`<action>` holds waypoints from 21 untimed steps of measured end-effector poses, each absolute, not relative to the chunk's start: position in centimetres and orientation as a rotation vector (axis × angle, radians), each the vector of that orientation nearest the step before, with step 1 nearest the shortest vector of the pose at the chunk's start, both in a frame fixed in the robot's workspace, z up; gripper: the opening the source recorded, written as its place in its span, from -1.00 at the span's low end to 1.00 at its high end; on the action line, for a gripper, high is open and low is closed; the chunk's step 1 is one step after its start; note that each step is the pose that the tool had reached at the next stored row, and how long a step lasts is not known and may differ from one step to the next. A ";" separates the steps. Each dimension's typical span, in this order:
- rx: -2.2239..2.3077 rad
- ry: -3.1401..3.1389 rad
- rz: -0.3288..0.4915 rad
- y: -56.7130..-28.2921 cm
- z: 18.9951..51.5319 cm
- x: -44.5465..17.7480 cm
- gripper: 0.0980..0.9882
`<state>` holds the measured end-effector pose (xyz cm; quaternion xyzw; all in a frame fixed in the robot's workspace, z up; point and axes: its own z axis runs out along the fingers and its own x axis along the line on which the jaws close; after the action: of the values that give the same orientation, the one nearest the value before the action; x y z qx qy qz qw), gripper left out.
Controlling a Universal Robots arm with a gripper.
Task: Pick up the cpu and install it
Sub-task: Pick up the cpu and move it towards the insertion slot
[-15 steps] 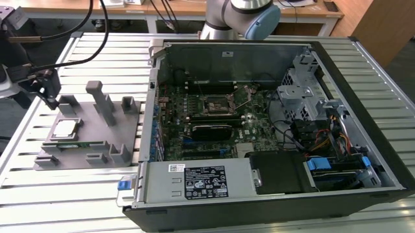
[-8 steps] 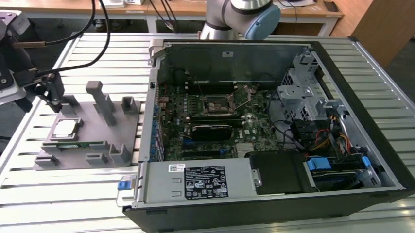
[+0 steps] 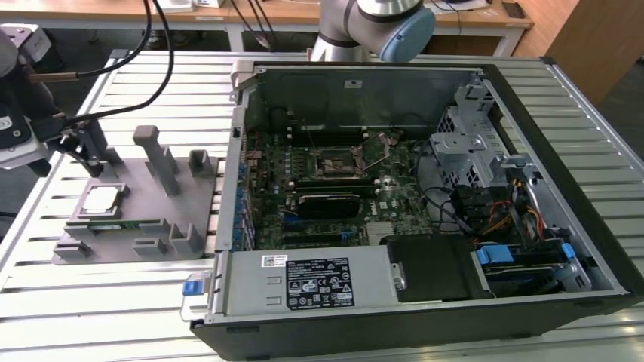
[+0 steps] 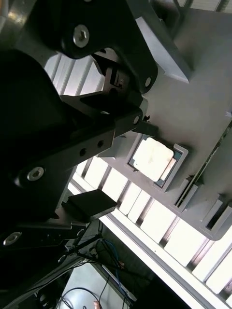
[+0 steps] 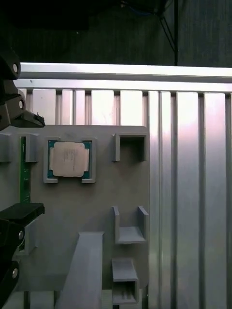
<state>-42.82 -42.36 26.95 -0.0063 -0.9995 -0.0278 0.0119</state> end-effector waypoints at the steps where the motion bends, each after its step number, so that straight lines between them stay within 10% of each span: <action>1: -0.020 -3.117 -0.087 -42.3 26.8 -42.8 0.40; 21: -0.022 -3.118 -0.087 -41.4 23.1 -43.1 0.40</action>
<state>-43.05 -41.38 23.06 -0.0072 -0.9995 -0.0279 0.0113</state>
